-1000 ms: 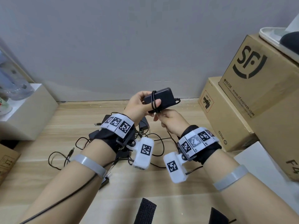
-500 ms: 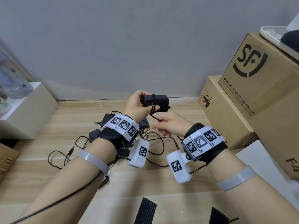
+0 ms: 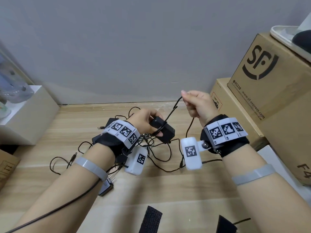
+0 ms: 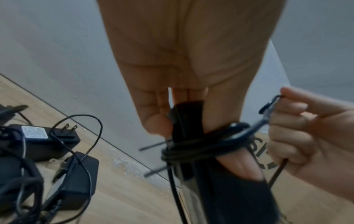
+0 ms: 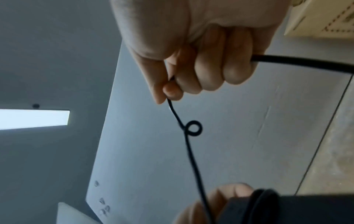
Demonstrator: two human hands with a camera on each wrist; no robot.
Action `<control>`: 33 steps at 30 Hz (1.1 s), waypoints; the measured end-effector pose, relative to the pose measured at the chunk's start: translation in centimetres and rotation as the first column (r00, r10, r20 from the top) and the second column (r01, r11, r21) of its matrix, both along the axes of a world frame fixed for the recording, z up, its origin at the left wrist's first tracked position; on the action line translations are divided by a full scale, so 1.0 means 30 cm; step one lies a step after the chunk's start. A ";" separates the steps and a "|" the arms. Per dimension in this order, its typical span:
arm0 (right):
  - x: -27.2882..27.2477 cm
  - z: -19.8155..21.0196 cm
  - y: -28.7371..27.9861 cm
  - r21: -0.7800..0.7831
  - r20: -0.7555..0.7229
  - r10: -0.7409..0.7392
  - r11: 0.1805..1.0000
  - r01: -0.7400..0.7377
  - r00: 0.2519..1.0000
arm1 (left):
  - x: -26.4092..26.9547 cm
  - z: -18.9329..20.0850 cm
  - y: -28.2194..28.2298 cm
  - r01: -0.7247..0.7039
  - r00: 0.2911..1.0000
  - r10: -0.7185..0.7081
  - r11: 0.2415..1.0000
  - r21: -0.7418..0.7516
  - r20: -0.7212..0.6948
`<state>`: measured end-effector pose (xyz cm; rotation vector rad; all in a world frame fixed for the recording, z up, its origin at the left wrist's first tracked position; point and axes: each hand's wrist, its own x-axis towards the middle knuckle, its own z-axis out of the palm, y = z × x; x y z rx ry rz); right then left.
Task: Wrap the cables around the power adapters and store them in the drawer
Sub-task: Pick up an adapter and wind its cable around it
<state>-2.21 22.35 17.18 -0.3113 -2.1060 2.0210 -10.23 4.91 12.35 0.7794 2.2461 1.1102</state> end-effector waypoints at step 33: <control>0.051 -0.071 -0.134 0.323 0.362 0.242 0.873 -0.365 0.900 | 0.005 0.075 0.024 -0.361 0.930 0.282 0.811 0.460 0.235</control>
